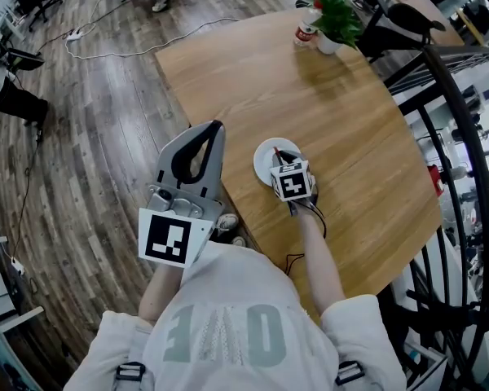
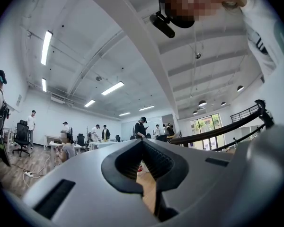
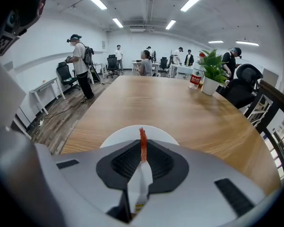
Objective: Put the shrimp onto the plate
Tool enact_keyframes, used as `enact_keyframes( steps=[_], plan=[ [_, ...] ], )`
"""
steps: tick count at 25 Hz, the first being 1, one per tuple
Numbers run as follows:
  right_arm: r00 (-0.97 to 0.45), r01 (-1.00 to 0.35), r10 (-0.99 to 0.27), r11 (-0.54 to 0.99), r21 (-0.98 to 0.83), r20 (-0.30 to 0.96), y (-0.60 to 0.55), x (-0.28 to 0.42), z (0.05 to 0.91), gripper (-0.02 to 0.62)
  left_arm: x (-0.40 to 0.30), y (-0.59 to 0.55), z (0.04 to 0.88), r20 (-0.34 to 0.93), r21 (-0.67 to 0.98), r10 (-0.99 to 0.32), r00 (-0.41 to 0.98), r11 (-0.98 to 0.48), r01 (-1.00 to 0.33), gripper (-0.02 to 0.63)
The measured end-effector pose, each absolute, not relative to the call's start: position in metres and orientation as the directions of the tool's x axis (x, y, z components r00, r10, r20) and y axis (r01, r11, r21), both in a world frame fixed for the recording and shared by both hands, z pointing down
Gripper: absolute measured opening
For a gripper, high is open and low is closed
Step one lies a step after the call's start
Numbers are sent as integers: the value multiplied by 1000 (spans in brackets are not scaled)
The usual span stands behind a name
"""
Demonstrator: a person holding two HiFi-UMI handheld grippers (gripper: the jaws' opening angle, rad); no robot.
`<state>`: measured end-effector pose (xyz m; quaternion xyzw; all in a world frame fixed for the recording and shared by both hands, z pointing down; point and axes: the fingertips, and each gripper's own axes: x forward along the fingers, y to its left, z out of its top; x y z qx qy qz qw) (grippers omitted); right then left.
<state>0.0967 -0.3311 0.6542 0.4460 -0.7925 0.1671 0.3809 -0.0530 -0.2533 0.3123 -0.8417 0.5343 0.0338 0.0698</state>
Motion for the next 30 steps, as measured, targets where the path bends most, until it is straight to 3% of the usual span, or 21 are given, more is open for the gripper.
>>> enact_keyframes(
  steps=[12,18,24,30],
  plan=[
    [-319,-860,-536,510,-2,782,-328,102,653,51,-54,-250,309,-142,-85,-895,424,-415,-906,9],
    [-321,-874,-585,487,6,745,-332,106,632,51,-54,-251,310,-143,-83,-892,429,-421,-903,9],
    [-345,-902,-734,431,9,585,-343,101,558,51,-47,-253,307,-148,-88,-879,454,-446,-891,9],
    [-355,-932,-889,359,-39,290,-332,103,454,49,-36,-257,305,-155,-95,-860,486,-477,-874,9]
  ],
)
